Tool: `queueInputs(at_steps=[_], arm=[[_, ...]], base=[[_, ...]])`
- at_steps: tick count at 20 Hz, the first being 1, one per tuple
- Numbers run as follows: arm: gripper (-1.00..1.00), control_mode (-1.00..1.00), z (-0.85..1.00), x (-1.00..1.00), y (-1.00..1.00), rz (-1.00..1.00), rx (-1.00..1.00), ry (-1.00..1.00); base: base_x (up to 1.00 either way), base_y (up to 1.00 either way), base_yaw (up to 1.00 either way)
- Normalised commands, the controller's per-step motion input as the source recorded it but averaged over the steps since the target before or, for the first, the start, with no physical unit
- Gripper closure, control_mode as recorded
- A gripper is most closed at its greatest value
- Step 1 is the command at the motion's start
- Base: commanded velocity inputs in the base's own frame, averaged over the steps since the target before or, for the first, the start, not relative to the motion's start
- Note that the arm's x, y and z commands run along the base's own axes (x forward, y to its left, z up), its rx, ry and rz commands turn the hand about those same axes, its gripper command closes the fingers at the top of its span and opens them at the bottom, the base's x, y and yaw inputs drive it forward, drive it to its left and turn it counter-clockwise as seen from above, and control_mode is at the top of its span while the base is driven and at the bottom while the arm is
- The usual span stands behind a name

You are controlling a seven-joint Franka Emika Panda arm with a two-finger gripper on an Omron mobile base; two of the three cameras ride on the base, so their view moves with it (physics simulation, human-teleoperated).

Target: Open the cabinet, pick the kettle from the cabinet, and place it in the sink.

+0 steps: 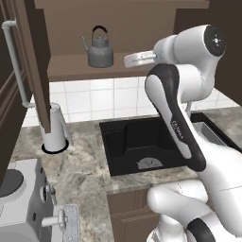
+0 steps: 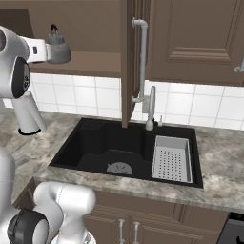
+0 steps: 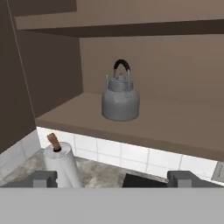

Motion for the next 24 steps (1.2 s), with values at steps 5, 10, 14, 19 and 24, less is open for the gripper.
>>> queueInputs(at_steps=[5, 10, 14, 19, 24], arm=[[-1.0, -1.0, 0.07, 0.33, -0.15, -0.13, 0.05, 0.0], [-1.0, -1.0, 0.07, 0.35, -0.08, -0.06, 0.06, 0.0], [-1.0, -1.0, 0.08, 0.39, 0.0, -0.01, 0.07, 0.0], [-1.0, -1.0, 0.04, 0.37, 0.01, 0.0, 0.04, 0.0], [-1.0, -1.0, 0.0, 0.38, 0.07, 0.0, 0.0, 0.0]], base=[[0.0, 0.0, 0.0], [0.0, 0.0, 0.0], [0.0, 0.0, 0.0], [0.0, 0.0, 0.0], [0.0, 0.0, 0.0]])
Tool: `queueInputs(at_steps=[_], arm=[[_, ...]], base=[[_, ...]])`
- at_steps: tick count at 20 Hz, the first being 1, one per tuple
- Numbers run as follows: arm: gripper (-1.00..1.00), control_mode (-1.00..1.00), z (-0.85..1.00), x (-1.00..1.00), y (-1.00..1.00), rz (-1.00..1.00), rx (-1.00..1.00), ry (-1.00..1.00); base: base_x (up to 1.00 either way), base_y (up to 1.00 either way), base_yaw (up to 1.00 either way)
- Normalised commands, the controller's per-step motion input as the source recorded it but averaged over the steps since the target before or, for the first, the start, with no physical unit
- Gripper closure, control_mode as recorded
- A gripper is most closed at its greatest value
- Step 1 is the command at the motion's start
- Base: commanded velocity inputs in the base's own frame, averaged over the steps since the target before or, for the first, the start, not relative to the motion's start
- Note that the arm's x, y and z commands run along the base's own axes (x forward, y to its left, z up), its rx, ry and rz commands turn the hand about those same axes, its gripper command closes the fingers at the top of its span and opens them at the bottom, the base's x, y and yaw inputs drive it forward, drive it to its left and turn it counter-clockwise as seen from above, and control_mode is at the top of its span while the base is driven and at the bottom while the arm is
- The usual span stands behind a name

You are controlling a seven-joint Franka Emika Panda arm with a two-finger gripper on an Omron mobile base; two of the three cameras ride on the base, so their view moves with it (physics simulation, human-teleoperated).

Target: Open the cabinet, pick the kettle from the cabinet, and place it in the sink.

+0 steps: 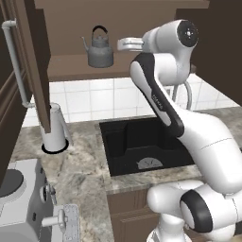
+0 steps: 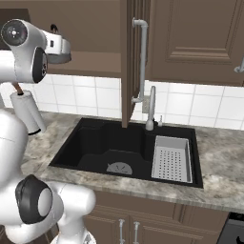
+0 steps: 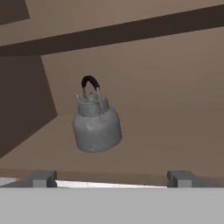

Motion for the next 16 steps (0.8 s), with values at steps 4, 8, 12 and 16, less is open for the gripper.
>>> queueInputs(at_steps=[4, 8, 12, 16], arm=[[-1.0, -1.0, 0.04, 0.36, 0.08, 0.0, 0.0, -0.01], [-1.0, -1.0, 0.09, 0.33, 0.11, 0.0, 0.0, 0.0], [-1.0, -1.0, 0.1, 0.31, 0.11, 0.03, 0.0, 0.0], [-1.0, -1.0, 0.06, 0.24, 0.14, 0.09, 0.0, 0.0]], base=[[0.0, 0.0, 0.0], [0.0, 0.0, 0.0], [0.0, 0.0, 0.0], [0.0, 0.0, 0.0]])
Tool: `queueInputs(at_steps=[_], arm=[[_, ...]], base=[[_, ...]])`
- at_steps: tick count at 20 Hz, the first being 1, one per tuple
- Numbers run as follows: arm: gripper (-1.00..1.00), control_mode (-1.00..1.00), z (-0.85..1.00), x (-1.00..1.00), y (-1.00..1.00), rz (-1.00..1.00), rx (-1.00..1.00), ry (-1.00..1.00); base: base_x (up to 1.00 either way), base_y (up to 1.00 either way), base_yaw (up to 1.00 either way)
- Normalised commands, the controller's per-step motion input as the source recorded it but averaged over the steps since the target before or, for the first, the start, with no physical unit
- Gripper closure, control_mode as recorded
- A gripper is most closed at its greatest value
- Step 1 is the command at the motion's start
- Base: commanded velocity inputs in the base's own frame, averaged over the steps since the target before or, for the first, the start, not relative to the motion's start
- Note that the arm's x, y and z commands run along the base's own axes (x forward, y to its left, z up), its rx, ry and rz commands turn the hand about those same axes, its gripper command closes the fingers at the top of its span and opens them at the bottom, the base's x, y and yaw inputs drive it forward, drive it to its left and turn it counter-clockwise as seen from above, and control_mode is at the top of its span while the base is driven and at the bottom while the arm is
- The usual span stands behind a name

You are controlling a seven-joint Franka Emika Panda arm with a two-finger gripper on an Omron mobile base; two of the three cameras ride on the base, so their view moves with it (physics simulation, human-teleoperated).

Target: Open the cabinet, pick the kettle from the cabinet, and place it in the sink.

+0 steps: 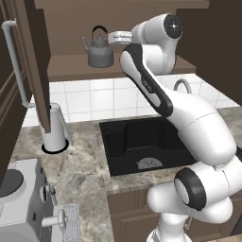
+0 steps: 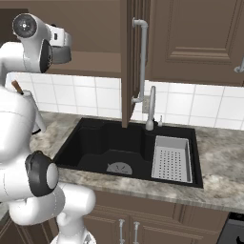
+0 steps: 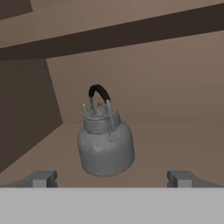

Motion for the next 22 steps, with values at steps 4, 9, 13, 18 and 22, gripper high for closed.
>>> queueInputs(at_steps=[4, 9, 13, 18, 22], arm=[[-1.0, -1.0, 0.0, 0.22, 0.12, 0.1, 0.0, -0.01], [-1.0, -1.0, -0.01, 0.21, 0.08, 0.1, 0.0, -0.04], [-1.0, -1.0, 0.0, 0.24, 0.02, 0.03, 0.0, 0.0], [-1.0, -1.0, 0.0, 0.21, 0.02, 0.01, 0.0, -0.03], [-1.0, -1.0, 0.0, 0.16, 0.05, 0.0, 0.0, -0.04]], base=[[0.0, 0.0, 0.0], [0.0, 0.0, 0.0], [0.0, 0.0, 0.0], [0.0, 0.0, 0.0], [0.0, 0.0, 0.0]])
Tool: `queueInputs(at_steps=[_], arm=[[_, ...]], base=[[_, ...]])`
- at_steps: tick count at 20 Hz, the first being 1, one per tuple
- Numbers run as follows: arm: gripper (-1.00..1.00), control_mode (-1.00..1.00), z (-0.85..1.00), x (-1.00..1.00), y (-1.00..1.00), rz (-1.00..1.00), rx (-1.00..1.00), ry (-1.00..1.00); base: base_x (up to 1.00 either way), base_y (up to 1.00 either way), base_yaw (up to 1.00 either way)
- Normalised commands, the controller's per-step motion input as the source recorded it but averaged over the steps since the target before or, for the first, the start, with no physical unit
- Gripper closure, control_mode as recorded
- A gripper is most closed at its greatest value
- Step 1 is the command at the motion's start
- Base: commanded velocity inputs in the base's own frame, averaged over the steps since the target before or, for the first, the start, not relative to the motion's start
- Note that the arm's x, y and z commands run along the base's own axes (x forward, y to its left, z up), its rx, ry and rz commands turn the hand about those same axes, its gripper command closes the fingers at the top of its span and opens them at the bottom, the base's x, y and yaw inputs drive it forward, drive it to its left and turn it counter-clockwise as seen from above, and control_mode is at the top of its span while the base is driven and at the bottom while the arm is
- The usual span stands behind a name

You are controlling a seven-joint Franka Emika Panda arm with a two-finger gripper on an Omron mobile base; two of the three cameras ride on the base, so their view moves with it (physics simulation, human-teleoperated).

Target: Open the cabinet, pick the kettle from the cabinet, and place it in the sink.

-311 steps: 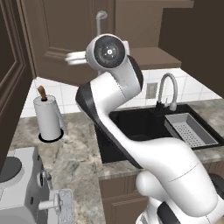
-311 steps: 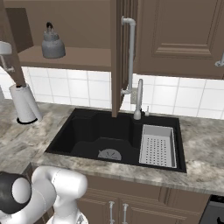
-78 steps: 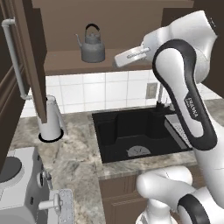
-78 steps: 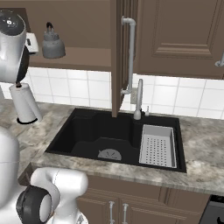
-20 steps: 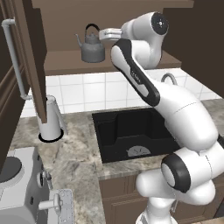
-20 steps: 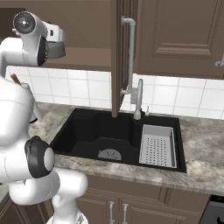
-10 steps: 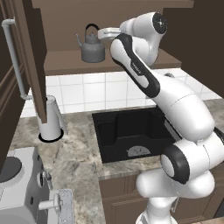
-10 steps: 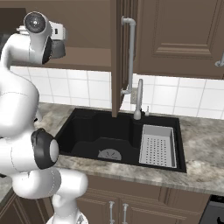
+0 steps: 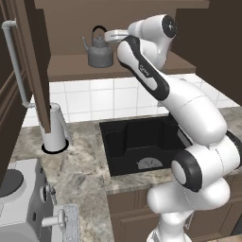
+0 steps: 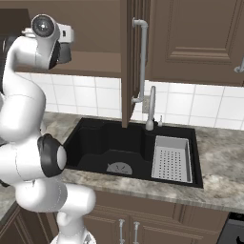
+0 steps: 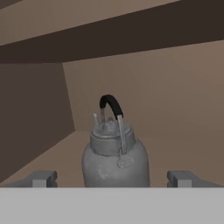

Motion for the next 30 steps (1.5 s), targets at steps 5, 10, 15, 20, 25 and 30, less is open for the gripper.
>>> queueInputs(at_steps=[5, 10, 15, 20, 25, 30], arm=[[-1.0, -1.0, 0.01, 0.18, 0.08, 0.0, 0.0, 0.0], [-1.0, -1.0, 0.0, 0.14, 0.1, 0.0, -0.01, -0.01], [-1.0, -1.0, 0.02, 0.2, 0.09, 0.01, 0.0, 0.0], [-1.0, -1.0, 0.03, 0.21, 0.07, 0.03, 0.0, 0.0], [-1.0, -1.0, 0.0, 0.23, 0.06, 0.03, 0.0, 0.0], [-1.0, -1.0, 0.0, 0.23, 0.0, 0.02, 0.0, 0.0]], base=[[0.0, 0.0, 0.0], [0.0, 0.0, 0.0], [0.0, 0.0, 0.0], [0.0, 0.0, 0.0], [0.0, 0.0, 0.0], [0.0, 0.0, 0.0]])
